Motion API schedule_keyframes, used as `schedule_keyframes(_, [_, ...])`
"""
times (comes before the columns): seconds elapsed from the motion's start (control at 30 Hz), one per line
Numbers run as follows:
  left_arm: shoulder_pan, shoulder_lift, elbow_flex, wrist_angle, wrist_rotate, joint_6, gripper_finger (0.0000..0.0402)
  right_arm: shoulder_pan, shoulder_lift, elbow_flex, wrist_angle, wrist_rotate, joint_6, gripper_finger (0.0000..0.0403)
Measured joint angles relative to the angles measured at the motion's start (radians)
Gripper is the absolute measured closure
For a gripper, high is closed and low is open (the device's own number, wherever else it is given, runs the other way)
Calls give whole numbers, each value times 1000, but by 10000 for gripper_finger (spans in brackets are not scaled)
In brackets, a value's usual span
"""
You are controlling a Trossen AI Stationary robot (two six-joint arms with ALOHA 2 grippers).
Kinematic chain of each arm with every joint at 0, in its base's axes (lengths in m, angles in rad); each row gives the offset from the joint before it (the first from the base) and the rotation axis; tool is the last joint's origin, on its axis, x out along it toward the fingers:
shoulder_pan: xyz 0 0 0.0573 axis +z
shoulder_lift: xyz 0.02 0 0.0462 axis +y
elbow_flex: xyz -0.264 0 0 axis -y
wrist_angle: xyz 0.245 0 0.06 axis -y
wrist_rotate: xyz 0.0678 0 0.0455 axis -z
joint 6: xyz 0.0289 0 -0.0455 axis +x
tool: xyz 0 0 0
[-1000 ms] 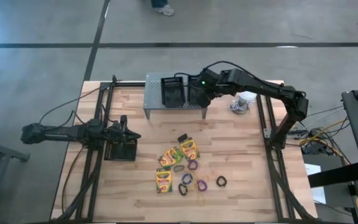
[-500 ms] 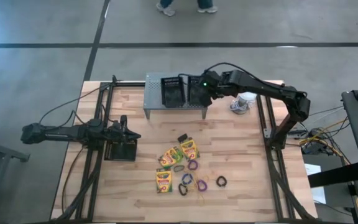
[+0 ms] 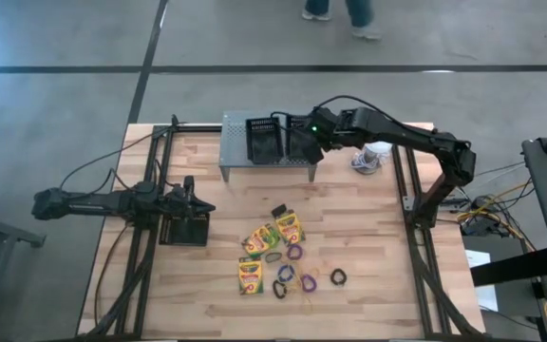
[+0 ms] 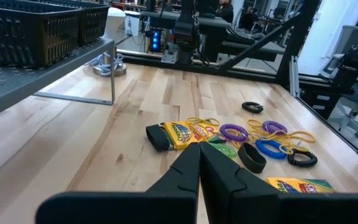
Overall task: Pick & Place Office Desk Supplies
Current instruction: Put the right black bin on the shelf
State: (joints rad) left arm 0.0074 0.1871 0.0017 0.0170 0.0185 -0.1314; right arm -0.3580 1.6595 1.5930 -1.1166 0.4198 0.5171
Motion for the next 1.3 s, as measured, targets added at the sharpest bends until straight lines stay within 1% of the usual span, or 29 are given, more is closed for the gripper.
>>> schedule_keyframes(0.17, [0, 0, 0, 0, 0, 0, 387, 22, -17, -2, -16, 5, 38, 372])
schedule_keyframes(0.3, [0, 0, 0, 0, 0, 0, 387, 18, -10, -44, -19, 7, 64, 372])
schedule_keyframes(0.4, [0, 0, 0, 0, 0, 0, 387, 20, -7, -81, 15, 2, 50, 372])
schedule_keyframes(0.53, [0, 0, 0, 0, 0, 0, 387, 21, -12, -94, 36, 1, 11, 372])
schedule_keyframes(0.7, [0, 0, 0, 0, 0, 0, 387, 27, -55, -95, 75, 2, -1, 372])
schedule_keyframes(0.8, [0, 0, 0, 0, 0, 0, 387, 49, -79, -107, 103, 2, -7, 372])
schedule_keyframes(0.87, [0, 0, 0, 0, 0, 0, 387, 57, -91, -119, 103, 4, 9, 372])
schedule_keyframes(0.97, [0, 0, 0, 0, 0, -1, 387, 59, -100, -147, 90, 47, 69, 372])
schedule_keyframes(1.03, [0, 0, 0, 1, 0, -3, 387, 55, -97, -169, 84, 52, 85, 372])
schedule_keyframes(1.17, [0, 0, 0, 2, 0, -8, 387, 58, -93, -209, 144, 51, 38, 371])
schedule_keyframes(1.3, [0, 0, 0, 3, -3, -8, 387, 60, -98, -212, 199, 51, -1, 371])
